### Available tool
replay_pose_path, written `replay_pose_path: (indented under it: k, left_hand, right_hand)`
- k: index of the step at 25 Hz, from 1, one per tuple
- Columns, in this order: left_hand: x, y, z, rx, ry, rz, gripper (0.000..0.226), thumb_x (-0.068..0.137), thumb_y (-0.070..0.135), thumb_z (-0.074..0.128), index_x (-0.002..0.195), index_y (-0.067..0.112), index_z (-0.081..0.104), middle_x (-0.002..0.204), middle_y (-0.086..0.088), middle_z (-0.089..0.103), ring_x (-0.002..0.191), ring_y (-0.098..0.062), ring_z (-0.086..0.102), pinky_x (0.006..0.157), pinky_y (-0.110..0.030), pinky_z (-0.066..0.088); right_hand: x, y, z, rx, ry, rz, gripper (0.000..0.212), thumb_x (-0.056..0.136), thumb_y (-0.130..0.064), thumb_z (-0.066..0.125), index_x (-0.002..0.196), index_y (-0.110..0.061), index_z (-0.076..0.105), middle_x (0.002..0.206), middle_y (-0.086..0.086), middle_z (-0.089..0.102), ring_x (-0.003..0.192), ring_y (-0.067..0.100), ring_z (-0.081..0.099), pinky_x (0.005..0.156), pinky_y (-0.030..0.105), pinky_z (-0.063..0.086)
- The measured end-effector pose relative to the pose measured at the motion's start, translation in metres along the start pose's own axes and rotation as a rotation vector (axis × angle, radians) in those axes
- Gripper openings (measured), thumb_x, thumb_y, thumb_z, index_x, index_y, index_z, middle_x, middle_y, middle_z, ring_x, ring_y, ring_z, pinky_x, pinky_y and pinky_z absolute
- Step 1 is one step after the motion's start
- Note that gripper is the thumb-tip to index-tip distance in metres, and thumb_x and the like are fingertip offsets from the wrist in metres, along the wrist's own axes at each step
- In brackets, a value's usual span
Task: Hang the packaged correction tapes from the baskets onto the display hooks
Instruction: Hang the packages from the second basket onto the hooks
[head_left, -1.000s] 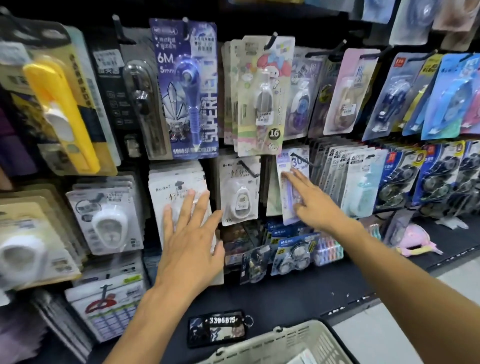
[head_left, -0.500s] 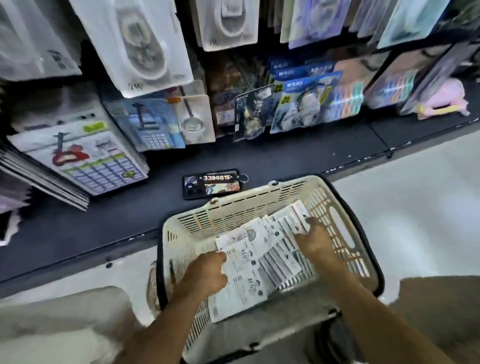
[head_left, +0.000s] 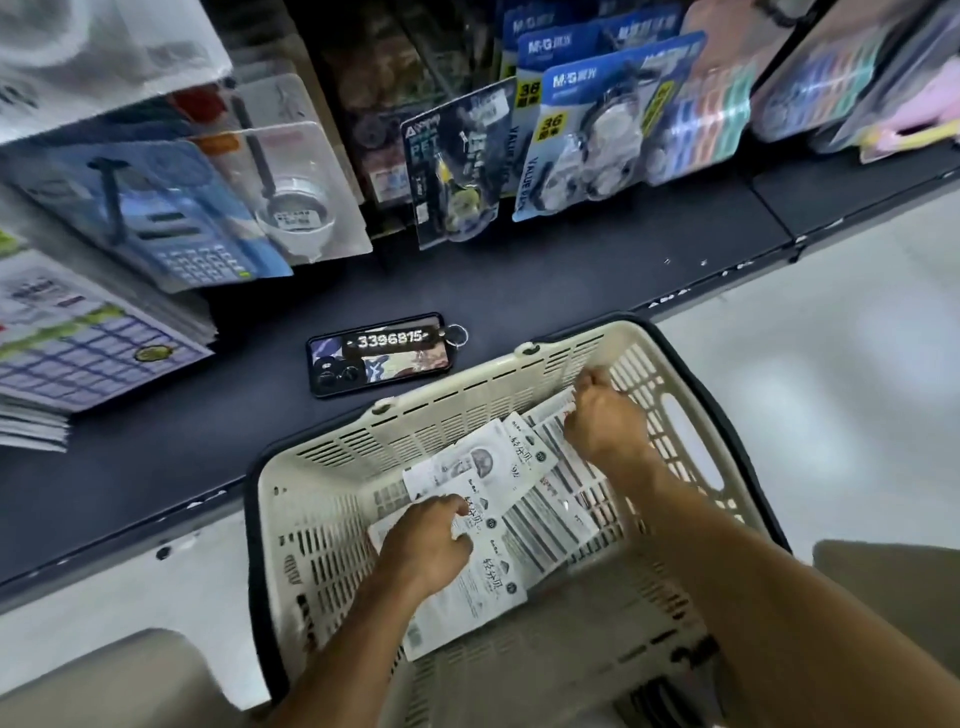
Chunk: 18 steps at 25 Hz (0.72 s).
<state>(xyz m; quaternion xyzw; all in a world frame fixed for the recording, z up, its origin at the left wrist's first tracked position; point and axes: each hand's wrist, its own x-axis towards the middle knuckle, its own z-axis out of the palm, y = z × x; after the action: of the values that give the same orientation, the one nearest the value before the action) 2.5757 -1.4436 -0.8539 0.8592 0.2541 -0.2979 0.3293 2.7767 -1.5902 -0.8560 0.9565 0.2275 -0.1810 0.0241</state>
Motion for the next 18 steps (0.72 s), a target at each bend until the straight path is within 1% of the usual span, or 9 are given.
replay_pose_path:
  k: [3,5,6,8,9,11,13,16,18]
  left_hand:
    - [-0.001,-0.001,0.003,-0.007,-0.011,0.007,0.041,0.097,0.027,0.061,0.137,0.025,0.058,0.145,0.001,0.059,0.129,-0.018,0.058,0.101,-0.03,0.048]
    - [-0.002,-0.001,0.004,-0.01,-0.012,0.015,0.04,0.097,0.027,0.06,0.137,0.025,0.058,0.145,0.001,0.059,0.128,-0.019,0.058,0.101,-0.032,0.049]
    - [-0.002,0.0,0.004,-0.013,-0.01,0.014,0.04,0.097,0.027,0.06,0.137,0.025,0.058,0.145,0.001,0.058,0.128,-0.019,0.057,0.101,-0.031,0.049]
    - [-0.003,-0.001,0.005,-0.018,-0.009,0.012,0.04,0.097,0.028,0.06,0.137,0.026,0.058,0.146,0.001,0.057,0.129,-0.019,0.056,0.101,-0.03,0.048]
    - [-0.003,-0.002,0.006,-0.02,-0.012,0.01,0.04,0.097,0.028,0.061,0.137,0.026,0.058,0.146,0.002,0.058,0.129,-0.019,0.056,0.101,-0.029,0.047]
    - [-0.004,-0.003,0.005,-0.03,-0.016,0.002,0.04,0.097,0.027,0.061,0.136,0.026,0.059,0.144,0.001,0.059,0.128,-0.019,0.057,0.1,-0.029,0.047]
    - [-0.004,-0.003,0.005,-0.051,-0.025,-0.011,0.04,0.097,0.026,0.061,0.136,0.026,0.059,0.144,0.0,0.059,0.126,-0.019,0.058,0.099,-0.029,0.048]
    - [-0.003,-0.003,0.005,-0.089,-0.037,-0.024,0.039,0.096,0.024,0.061,0.135,0.027,0.06,0.141,0.0,0.06,0.121,-0.018,0.061,0.097,-0.031,0.05]
    - [-0.003,-0.002,0.005,-0.12,-0.039,-0.04,0.038,0.095,0.024,0.062,0.133,0.027,0.062,0.136,0.0,0.062,0.115,-0.017,0.062,0.095,-0.032,0.051]
  right_hand:
    - [0.017,0.006,0.001,-0.306,-0.055,-0.209,0.045,0.099,-0.023,0.035,0.14,-0.005,0.038,0.141,0.014,0.047,0.103,0.028,0.066,0.073,0.037,0.061]
    - [0.018,0.011,0.01,-0.419,-0.144,-0.341,0.055,0.101,-0.024,0.033,0.153,-0.01,0.025,0.154,0.008,0.036,0.126,0.033,0.056,0.079,0.037,0.06]
    - [0.016,0.011,0.013,-0.455,-0.166,-0.353,0.055,0.101,-0.024,0.033,0.154,-0.011,0.023,0.155,0.008,0.033,0.127,0.033,0.054,0.076,0.036,0.059]
    - [0.018,0.007,0.013,-0.504,-0.133,-0.322,0.049,0.102,-0.027,0.032,0.146,-0.007,0.031,0.142,0.016,0.043,0.108,0.029,0.062,0.066,0.033,0.056]
    - [0.021,0.005,0.013,-0.489,-0.126,-0.308,0.047,0.102,-0.032,0.033,0.141,-0.006,0.038,0.131,0.016,0.053,0.099,0.025,0.065,0.067,0.033,0.057]
    - [0.021,0.004,0.011,-0.417,-0.244,-0.269,0.049,0.099,-0.045,0.038,0.128,-0.01,0.055,0.115,0.009,0.068,0.095,0.022,0.068,0.082,0.036,0.059]
    - [0.013,0.009,0.016,-0.201,-0.457,-0.289,0.044,0.094,-0.048,0.053,0.126,-0.019,0.061,0.121,0.005,0.069,0.109,0.021,0.065,0.097,0.039,0.053]
    - [-0.019,0.006,0.024,0.442,-0.881,-0.17,0.066,0.085,-0.027,0.077,0.144,-0.027,0.047,0.139,-0.004,0.056,0.118,0.016,0.06,0.096,0.019,0.045]
    - [-0.038,-0.009,0.038,0.412,-0.844,-0.212,0.081,0.082,-0.025,0.08,0.15,-0.025,0.037,0.144,0.0,0.055,0.121,0.019,0.057,0.092,0.019,0.043]
